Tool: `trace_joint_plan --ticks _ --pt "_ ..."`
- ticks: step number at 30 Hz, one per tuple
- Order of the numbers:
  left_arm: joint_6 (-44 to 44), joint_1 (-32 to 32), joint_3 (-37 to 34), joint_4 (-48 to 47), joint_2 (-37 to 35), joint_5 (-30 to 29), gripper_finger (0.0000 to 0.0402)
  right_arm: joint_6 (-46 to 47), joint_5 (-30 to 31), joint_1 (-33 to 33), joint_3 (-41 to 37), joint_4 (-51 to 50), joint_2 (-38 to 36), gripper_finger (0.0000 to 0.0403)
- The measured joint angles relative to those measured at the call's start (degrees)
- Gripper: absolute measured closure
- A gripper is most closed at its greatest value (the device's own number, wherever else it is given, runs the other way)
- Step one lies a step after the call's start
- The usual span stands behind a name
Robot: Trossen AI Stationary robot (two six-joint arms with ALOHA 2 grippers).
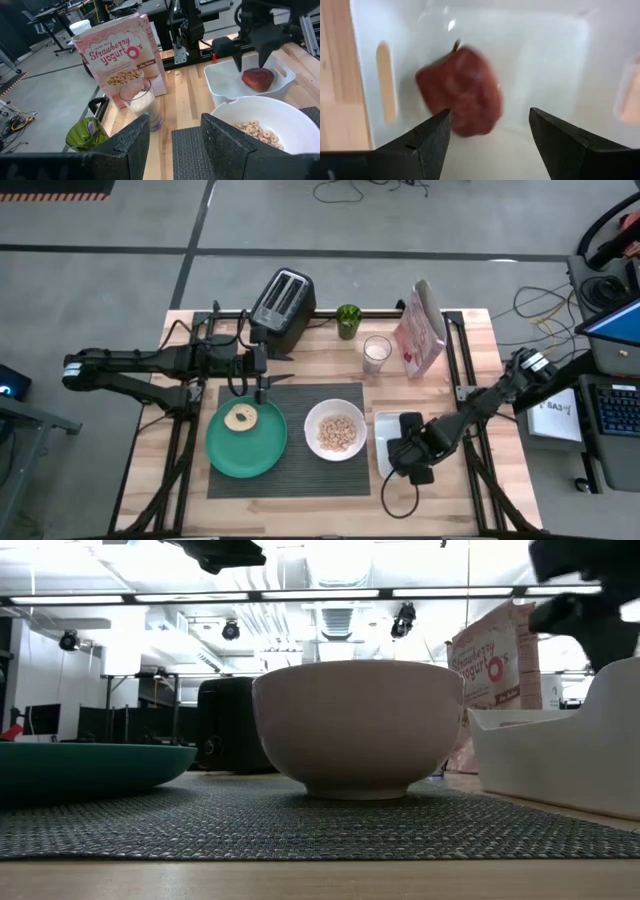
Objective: Arrange a breakfast setting
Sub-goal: Put the apple on the green plate
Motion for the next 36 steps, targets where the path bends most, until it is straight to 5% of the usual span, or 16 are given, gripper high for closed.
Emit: trace_joint_plan --ticks 6,19,27,36 --pt "0.0 0.0 0.0 0.0 0.0 0.0 0.0242 3.8 3.8 -2.6 0.0 1.0 -4.3 0.0147" --pt "-0.8 0.0 0.0 -0.1 0.0 0.0 0.0242 7.0 -0.7 -2.7 0.0 1.2 -2.1 0.0145" --pt "-1.7 0.0 0.0 0.3 0.0 -0.1 0.0242 11.0 -0.4 -2.7 0.1 0.5 2.5 0.0104" --pt "-2.8 0.0 0.0 0.2 0.0 -0.2 0.0242 7.4 -7.3 1.2 0.1 1.1 1.7 0.0074"
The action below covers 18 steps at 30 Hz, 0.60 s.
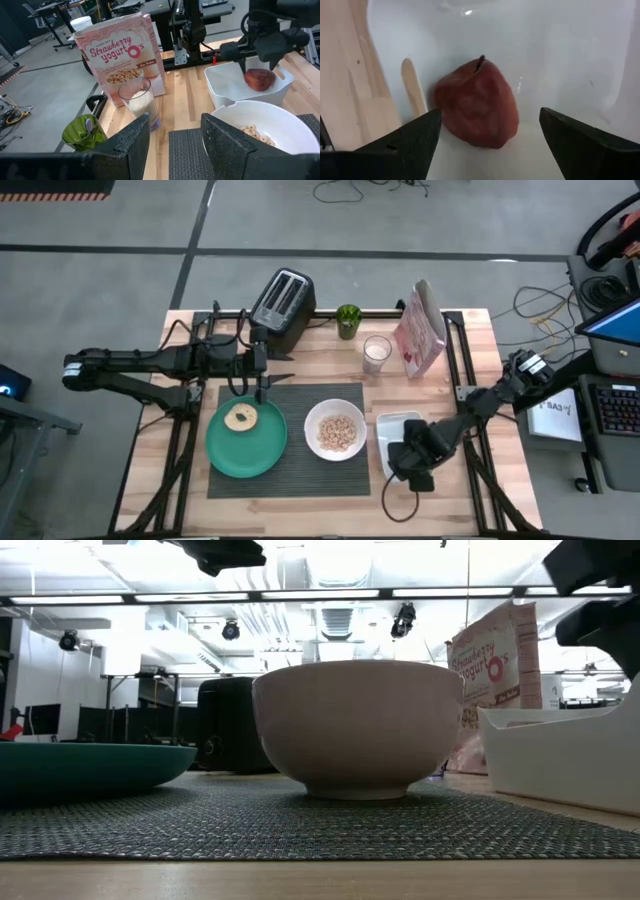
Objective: Arrange a breakfast setting
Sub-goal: Put the apple on the green plate
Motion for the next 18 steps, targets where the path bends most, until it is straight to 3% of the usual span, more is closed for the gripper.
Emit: trace_joint_plan --ticks 11,18 --pt "0.4 0.0 0.0 0.0 0.0 0.0 0.0242 -0.2 2.0 1.6 -1.7 1.9 0.2 0.0074" --pt "0.4 0.0 0.0 -0.2 0.0 0.0 0.0242 -0.2 1.8 1.5 -5.7 9.6 0.2 0.0074"
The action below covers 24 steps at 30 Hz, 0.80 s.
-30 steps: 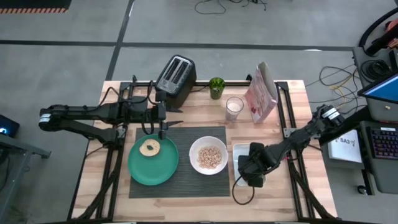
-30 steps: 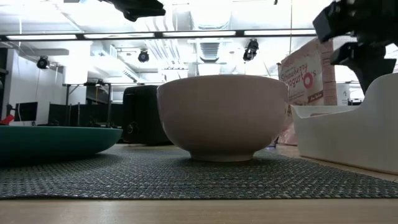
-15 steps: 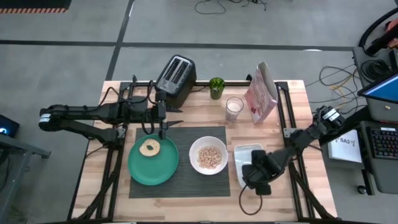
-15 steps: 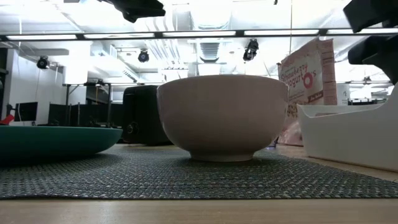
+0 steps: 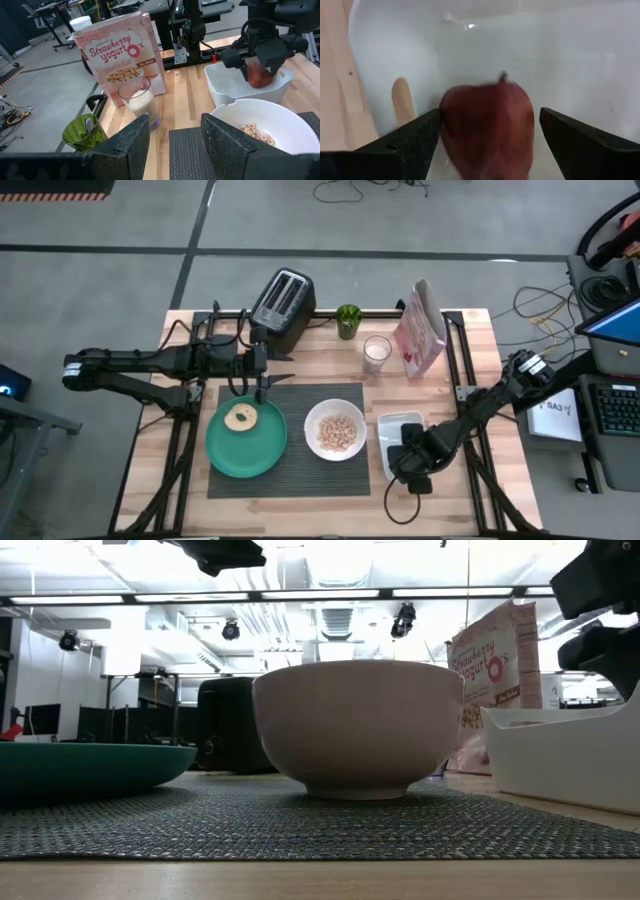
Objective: Arrange a breakfast setting
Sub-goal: Put the apple on the green plate
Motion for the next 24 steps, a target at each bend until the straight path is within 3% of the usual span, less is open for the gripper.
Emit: trace_joint_plan --ticks 11,19,24 --pt "0.9 0.0 0.0 0.0 0.0 0.0 0.0242 1.5 -1.8 -1.3 -2.2 2.4 0.0 0.0082" --pt "0.9 0.0 0.0 0.4 0.0 0.2 0.0242 1.3 -1.8 -1.3 -0.8 2.1 -0.1 0.0168" --pt "1.1 0.0 0.0 0.5 0.0 0.2 0.0242 1.5 -1.6 -1.3 1.2 0.2 -0.3 0.0180"
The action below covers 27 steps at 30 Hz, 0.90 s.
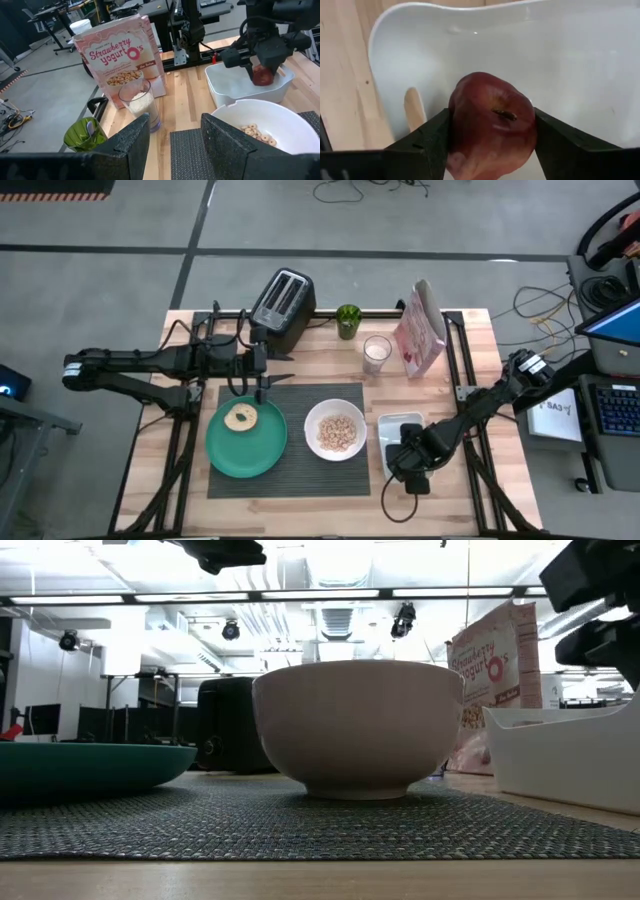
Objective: Arrange a breakfast setting
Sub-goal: Put the apple on the green plate
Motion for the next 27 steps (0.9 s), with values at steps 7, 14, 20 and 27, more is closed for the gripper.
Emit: trace_joint_plan --ticks 7,14,20,27 --pt "0.0 0.0 0.0 0.9 0.0 0.0 0.0242 0.5 3.3 -0.4 6.2 -10.9 -0.2 0.0174" --pt "-0.8 -0.1 1.8 -2.5 -3.0 -0.1 0.0242 -0.4 14.3 -3.4 15.8 -16.2 -0.8 0.0175" --pt "-1.6 -0.1 2.2 -3.7 -10.7 -0.2 0.0242 -10.0 19.1 -9.7 23.6 -15.2 1.4 0.0175" --pt "-2.1 -0.2 -0.8 -3.9 -17.8 -0.2 0.0242 -24.2 20.9 -18.0 29.1 3.3 5.0 0.0175"
